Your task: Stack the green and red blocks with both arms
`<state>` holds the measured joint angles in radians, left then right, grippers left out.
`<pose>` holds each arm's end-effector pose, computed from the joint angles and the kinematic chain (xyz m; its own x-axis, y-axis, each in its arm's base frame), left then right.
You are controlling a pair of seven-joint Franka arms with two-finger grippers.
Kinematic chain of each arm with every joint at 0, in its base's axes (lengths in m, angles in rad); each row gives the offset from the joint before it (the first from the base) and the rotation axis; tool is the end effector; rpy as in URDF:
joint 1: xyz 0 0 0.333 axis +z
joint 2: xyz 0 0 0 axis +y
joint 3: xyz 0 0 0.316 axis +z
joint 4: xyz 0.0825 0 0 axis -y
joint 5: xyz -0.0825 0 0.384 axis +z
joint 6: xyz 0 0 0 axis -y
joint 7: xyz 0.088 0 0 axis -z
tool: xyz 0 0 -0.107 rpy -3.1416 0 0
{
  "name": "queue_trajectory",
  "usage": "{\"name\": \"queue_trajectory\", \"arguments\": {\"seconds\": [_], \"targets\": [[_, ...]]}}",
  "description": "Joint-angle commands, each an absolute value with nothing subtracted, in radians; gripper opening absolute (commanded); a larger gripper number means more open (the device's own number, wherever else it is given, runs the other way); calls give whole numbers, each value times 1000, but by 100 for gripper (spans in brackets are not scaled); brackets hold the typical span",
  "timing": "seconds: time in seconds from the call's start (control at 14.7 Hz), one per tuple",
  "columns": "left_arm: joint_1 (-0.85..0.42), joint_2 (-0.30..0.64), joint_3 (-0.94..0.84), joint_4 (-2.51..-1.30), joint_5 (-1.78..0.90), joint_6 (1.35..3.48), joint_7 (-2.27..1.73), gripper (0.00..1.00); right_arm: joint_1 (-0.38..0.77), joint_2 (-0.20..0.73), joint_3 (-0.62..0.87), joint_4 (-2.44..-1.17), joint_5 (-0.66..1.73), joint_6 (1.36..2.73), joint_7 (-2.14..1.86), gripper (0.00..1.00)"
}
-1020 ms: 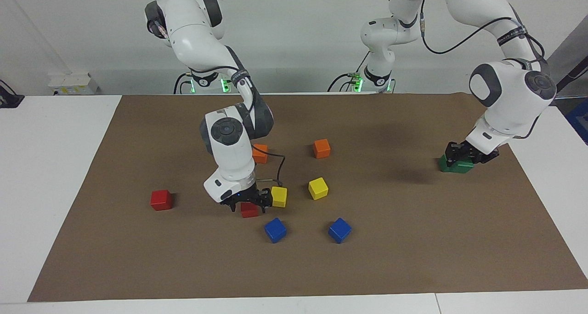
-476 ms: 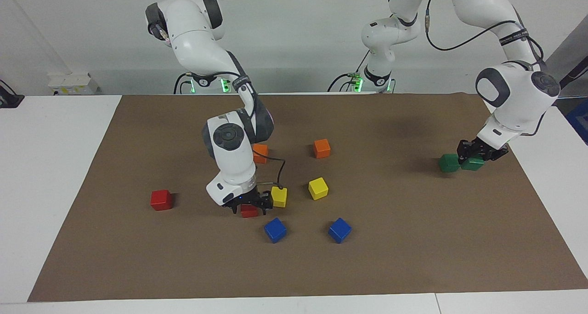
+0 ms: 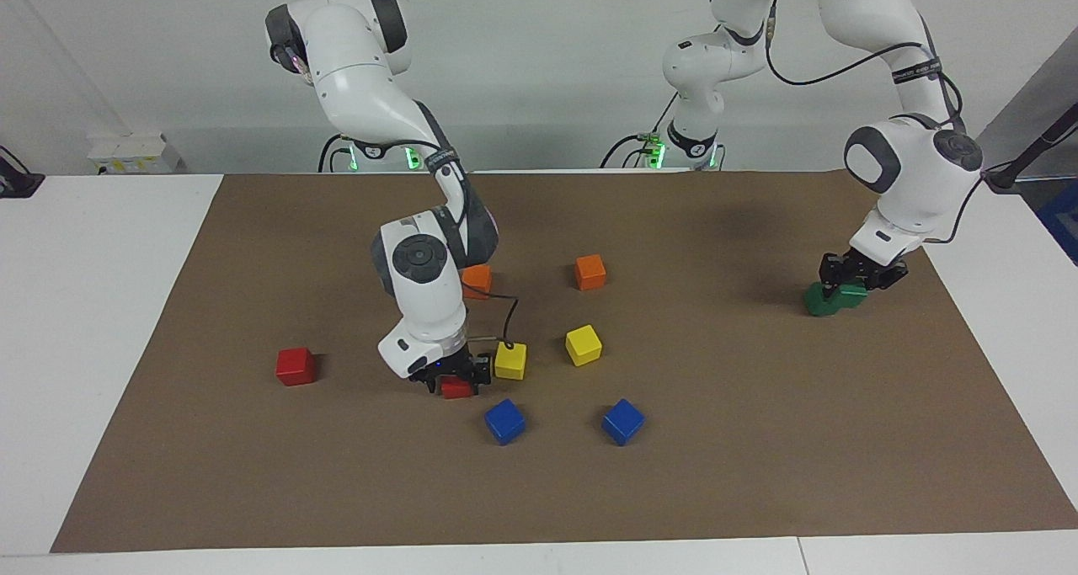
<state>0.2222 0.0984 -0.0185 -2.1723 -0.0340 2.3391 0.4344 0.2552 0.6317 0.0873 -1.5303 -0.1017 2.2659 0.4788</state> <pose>0.5437 0.1119 0.3544 0.9758 -0.2058 0.0734 -0.2061 -0.9785 -0.0034 0.6793 0.2286 0.2978 0.9894 -0.0952 0.1093 -0.0936 -0.9954 -0.0195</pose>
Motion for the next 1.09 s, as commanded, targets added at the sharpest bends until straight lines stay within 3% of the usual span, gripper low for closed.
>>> {"name": "queue_trajectory", "arguments": {"seconds": [0.0,0.07,0.41,0.75,0.82,0.88,1.02], "targets": [[241,60,-29,-2217,-63,2368,456,0,256,597,92,-1563,-120,2246,469,22],[241,60,-29,-2217,-64,2368,457,0,255,595,92,-1551,-120,2218,468,0],[242,60,-28,-2226,-64,2370,480,0,204,575,89,-1407,-115,2022,356,0],[244,61,-28,-2232,-64,2370,488,0,0,517,92,-1393,-101,1970,31,0],[244,61,-28,-2232,-64,2370,488,33,-30,508,92,-1397,-98,1950,-19,0],[244,61,-28,-2232,-64,2367,488,99,-52,499,92,-1404,-95,1941,-56,0],[244,63,-28,-2226,-64,2362,488,100,-83,482,92,-1440,-95,1944,-83,0]]}}
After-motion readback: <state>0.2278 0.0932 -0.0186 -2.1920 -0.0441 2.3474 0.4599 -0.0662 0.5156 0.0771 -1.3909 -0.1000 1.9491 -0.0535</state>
